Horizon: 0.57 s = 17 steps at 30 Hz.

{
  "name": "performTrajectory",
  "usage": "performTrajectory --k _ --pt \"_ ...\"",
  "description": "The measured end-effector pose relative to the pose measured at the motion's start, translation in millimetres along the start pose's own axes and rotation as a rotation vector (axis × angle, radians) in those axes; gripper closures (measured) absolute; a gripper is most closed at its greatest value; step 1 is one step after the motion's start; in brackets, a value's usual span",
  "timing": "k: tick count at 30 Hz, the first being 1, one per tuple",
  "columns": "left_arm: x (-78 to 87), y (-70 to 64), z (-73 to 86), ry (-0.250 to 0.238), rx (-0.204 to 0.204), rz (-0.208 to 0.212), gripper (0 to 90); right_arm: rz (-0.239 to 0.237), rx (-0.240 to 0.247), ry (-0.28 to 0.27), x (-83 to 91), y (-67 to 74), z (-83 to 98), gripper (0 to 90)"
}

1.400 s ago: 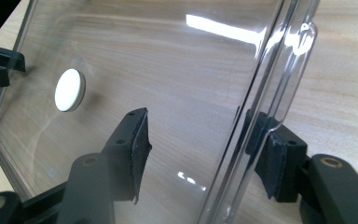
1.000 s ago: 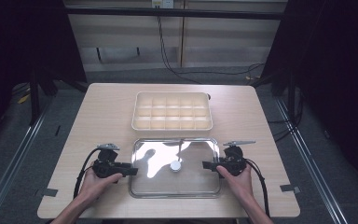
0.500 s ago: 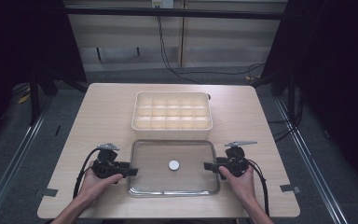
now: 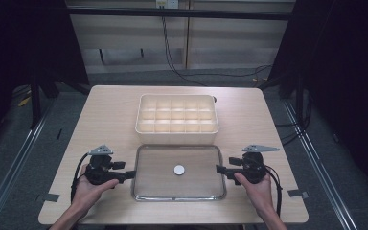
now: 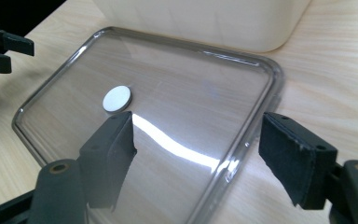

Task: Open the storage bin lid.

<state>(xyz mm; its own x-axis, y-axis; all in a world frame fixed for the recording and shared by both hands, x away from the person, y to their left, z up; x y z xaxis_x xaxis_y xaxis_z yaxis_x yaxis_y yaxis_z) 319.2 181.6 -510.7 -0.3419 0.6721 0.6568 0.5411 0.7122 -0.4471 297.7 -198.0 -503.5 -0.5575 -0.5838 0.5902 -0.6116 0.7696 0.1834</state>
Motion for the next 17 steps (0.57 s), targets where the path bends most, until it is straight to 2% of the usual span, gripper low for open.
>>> performTrajectory --k 2,4,7,9,11,12,13,15,17 --pt "4.9 -2.5 2.1 -0.003 -0.002 -0.003 30.0 0.008 0.003 -0.019 10.4 -0.4 1.6 26.2" --pt "12.4 -5.5 5.6 -0.017 -0.031 -0.018 29.1 0.018 0.003 -0.038 18.7 -2.1 3.9 26.3" --pt "22.7 -6.0 9.3 -0.046 -0.030 -0.018 28.7 0.033 -0.009 -0.059 32.1 -4.7 10.4 26.2" --pt "27.5 -2.2 12.8 -0.067 -0.021 -0.038 28.5 0.044 -0.012 -0.063 38.3 -5.1 15.2 26.2" --pt "31.0 1.1 17.3 -0.067 -0.007 -0.053 28.5 0.058 -0.009 -0.070 44.8 -6.4 21.3 26.7" --pt "33.5 1.7 19.0 -0.085 -0.004 -0.059 28.5 0.066 -0.010 -0.071 46.7 -7.1 23.1 26.7" --pt "37.0 3.8 21.1 -0.108 -0.006 -0.093 29.6 0.074 -0.017 -0.080 49.7 -8.4 25.3 27.1" --pt "41.7 4.2 23.7 -0.134 0.014 -0.067 29.7 0.085 -0.026 -0.096 54.7 -11.2 30.2 27.3" --pt "44.2 7.9 25.6 -0.141 0.007 -0.083 30.1 0.099 -0.029 -0.104 58.0 -12.8 32.2 27.2"
Point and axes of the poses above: each handheld gripper's, and its own axes: x roughly backward along the jaws, z roughly out of its underside, y roughly to its left, the point moved 7 cm from there along -x, roughly forward along the jaws, and after that the axes turned 12 degrees about x, right-handed, at the moved point
